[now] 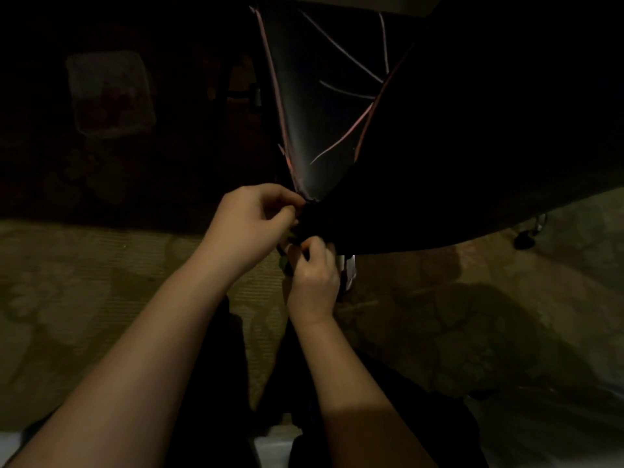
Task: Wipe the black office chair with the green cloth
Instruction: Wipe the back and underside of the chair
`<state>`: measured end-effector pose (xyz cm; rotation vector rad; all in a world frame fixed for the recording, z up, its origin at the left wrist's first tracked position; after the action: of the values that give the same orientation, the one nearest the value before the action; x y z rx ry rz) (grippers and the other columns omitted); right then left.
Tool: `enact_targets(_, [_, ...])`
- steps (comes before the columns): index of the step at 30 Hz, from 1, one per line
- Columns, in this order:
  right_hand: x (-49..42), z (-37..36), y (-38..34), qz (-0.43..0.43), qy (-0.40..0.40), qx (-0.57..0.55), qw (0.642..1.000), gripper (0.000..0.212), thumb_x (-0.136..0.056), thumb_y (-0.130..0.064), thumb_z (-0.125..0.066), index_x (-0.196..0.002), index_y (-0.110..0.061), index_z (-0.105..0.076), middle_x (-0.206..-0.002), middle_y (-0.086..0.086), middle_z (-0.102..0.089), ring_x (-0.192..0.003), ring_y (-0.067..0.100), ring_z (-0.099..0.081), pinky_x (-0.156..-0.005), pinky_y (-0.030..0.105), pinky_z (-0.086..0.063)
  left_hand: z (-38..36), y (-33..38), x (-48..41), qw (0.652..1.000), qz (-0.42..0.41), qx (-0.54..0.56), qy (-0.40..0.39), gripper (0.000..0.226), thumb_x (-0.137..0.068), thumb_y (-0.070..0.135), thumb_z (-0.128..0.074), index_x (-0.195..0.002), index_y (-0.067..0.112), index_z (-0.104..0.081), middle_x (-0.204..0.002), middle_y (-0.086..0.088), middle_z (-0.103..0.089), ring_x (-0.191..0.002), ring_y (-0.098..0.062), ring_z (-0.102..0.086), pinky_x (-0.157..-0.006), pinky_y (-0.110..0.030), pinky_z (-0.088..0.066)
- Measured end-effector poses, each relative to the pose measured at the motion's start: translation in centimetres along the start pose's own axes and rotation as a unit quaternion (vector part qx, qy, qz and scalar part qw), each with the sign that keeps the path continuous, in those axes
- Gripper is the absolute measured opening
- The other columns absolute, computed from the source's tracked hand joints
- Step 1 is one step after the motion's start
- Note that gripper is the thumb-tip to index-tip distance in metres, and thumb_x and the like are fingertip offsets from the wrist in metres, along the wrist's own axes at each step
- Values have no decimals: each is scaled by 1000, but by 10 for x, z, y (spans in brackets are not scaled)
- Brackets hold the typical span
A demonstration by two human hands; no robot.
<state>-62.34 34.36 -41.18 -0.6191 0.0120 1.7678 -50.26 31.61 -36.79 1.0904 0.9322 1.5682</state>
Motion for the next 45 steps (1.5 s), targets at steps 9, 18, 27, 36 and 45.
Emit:
enact_targets(9, [-17, 28, -3, -16, 4, -82, 997, 10, -80, -2, -61, -82, 0, -70, -82, 18, -61, -77, 26, -56, -65, 23, -32, -3, 14, 5, 999, -34, -28, -13, 20, -86, 10, -70, -103, 19, -71, -93, 5, -71, -89, -7, -69, -84, -38, -58])
enact_targets(18, [-50, 139, -12, 111, 262, -120, 951, 27, -80, 7, -69, -101, -9, -75, -99, 6, -46, -79, 30, -59, -78, 37, -54, 26, 12, 4, 993, -22, 54, 101, 14, -93, 17, -63, -92, 29, -71, -93, 4, -71, -75, -2, -67, -54, -11, -50])
enact_targets(27, [-50, 168, 32, 17, 407, -161, 899, 36, -75, 20, -64, -97, -8, -58, -101, 17, -51, -112, -3, -46, -97, 16, -38, 11, 19, 7, 997, -56, 8, 58, 12, -92, 20, -63, -90, 30, -71, -88, 8, -72, -85, -15, -68, -83, -47, -56])
enact_targets(36, [-44, 132, 37, -24, 355, -192, 915, 43, -73, 19, -67, -99, -15, -60, -107, 5, -50, -110, 5, -49, -95, 21, -44, 9, 22, 9, 998, -41, 16, 48, 13, -94, 20, -61, -88, 27, -70, -88, 4, -71, -84, -13, -67, -80, -40, -55])
enact_targets(45, [-45, 37, 17, 1, 26, -87, 996, 32, -63, 5, -80, -88, -14, -76, -104, 11, -67, -99, 32, -62, -71, 33, -56, 18, 12, 8, 997, 7, 17, 75, 11, -95, 25, -58, -96, 26, -69, -95, 9, -68, -87, -5, -64, -71, -23, -53])
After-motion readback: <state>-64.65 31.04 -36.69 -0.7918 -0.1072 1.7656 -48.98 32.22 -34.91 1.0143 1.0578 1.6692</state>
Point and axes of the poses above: each hand's wrist, its own x-axis away from the middle knuckle, its own z-axis out of the back of the hand, y = z × x, the point moved 7 cm from there along -x, towards the middle knuckle
